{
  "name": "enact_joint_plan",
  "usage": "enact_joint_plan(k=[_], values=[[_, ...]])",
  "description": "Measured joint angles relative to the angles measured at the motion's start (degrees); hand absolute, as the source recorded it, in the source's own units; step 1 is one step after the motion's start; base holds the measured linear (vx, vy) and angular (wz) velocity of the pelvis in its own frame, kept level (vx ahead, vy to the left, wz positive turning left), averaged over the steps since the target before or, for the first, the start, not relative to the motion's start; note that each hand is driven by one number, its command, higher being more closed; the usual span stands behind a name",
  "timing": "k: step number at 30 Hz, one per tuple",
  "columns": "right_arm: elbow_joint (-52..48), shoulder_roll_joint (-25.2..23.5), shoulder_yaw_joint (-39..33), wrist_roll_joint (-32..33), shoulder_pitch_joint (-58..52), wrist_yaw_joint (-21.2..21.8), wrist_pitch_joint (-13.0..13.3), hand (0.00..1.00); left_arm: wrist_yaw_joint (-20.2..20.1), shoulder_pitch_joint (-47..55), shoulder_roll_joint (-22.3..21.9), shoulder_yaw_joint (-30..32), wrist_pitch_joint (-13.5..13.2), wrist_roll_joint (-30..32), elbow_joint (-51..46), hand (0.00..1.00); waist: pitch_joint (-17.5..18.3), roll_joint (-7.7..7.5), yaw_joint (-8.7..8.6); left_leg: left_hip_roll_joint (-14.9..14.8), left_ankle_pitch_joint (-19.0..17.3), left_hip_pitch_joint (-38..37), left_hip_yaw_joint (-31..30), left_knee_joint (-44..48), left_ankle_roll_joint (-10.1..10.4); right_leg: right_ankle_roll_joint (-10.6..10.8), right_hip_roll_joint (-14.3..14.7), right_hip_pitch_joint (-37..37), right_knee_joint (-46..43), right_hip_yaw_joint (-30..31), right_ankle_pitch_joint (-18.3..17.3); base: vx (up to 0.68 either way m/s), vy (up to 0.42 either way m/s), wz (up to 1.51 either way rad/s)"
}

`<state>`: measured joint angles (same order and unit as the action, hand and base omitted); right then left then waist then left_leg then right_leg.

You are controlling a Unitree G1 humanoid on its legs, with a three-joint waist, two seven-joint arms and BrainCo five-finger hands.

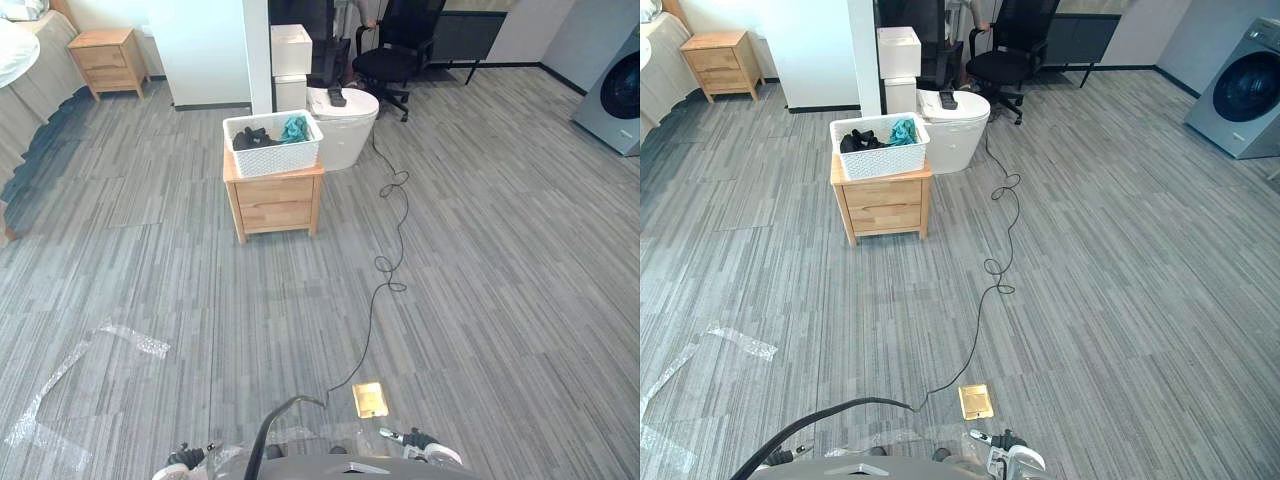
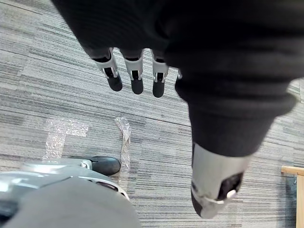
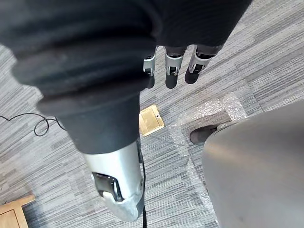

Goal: Pick up the laundry basket with both hands and put the clothes into the washing machine.

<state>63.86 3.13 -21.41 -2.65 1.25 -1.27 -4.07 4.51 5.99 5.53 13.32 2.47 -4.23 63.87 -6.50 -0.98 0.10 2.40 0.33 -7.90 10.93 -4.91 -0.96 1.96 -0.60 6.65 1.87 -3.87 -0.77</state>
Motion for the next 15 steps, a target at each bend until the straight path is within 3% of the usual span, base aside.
enact_joint_plan(k=[15], values=[[0.03,-0.25,2.23,0.0,0.16,0.01,0.07,0.0,-0.35,-0.06,0.2,-2.23,0.02,2.15,0.41,0.0,-0.37,0.09,0.0,0.03,-0.39,-0.2,-0.01,0.35,0.04,0.14,-0.01,0.7,0.46,-0.07,0.02,0.0,0.0,0.0]])
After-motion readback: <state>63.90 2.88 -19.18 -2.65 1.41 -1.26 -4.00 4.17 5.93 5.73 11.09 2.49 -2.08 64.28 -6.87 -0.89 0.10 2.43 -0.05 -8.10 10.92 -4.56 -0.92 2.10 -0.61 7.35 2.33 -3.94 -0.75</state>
